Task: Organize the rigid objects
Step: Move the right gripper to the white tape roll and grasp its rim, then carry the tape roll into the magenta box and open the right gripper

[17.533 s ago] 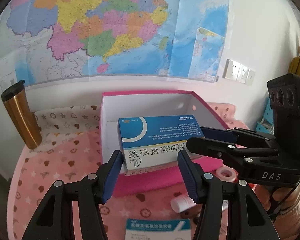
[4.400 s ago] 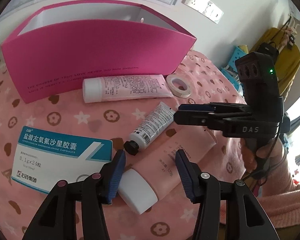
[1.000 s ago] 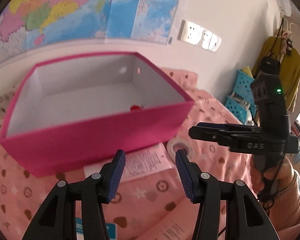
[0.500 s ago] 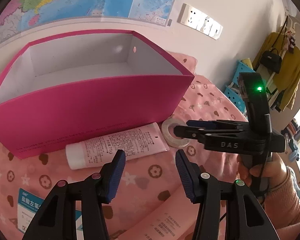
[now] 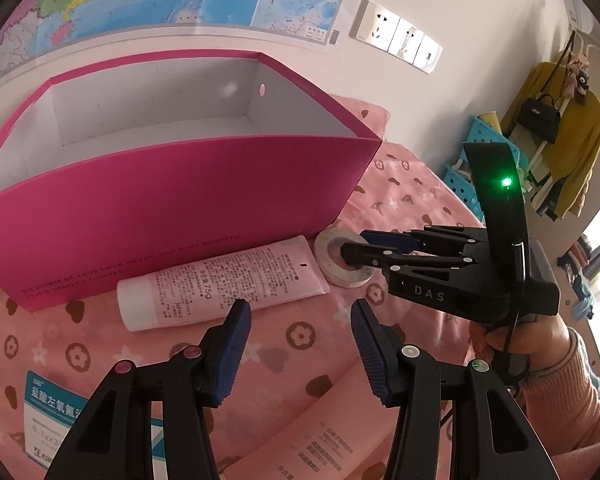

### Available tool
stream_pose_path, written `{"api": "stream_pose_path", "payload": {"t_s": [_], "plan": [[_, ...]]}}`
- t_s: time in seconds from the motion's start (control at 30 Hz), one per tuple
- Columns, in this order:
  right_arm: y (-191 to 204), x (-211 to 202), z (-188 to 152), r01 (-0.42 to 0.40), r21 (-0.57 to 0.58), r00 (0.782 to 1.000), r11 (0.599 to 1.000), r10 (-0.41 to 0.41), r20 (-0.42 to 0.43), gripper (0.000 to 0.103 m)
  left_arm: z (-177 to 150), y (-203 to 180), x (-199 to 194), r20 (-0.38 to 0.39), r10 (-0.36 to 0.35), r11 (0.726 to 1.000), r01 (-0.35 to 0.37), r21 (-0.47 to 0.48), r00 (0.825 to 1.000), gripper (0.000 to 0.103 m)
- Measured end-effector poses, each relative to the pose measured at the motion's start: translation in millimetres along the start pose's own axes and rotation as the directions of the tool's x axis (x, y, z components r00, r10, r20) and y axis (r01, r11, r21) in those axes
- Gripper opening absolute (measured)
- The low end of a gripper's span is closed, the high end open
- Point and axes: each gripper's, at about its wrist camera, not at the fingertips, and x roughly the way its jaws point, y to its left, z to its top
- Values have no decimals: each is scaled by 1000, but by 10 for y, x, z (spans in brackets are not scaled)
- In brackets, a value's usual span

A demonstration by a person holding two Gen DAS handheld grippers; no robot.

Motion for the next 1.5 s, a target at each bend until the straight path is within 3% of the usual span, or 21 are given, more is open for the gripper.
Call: {"api": "stream_pose_path", "payload": {"t_s": [0.07,0.17,0.4,0.57,0.93,1.1,1.5], "plan": [[-3,-4,-8,8,-15,1000,1000,-7,7,19,0,4,2,-1,-1,1000,1,-1,1000,53],[0,-28,-17,22,-18,1000,1000,-22,12,17,-6,6,-5,0,-2,1000,2,-3,1000,53],[25,-185,-83,-8,3,999,1000,8,41,17,2,-29,-15,5,-20,1000,20,6,1000,53],[93,-403,-101,-56,7,995,998,55,80,17,12,-125,-16,1,-73,997,73,30,997,53],[425,-791,49,-109,-77,978,991,121,172,17,110,-241,-169,43,-134,989,131,68,990,42],[535,-884,169,-122,-113,969,986,143,202,17,193,-191,-246,76,-120,991,115,74,990,36],[591,-893,616,-164,-138,949,977,195,249,17,556,-24,-440,147,-63,995,51,83,987,36]]}}
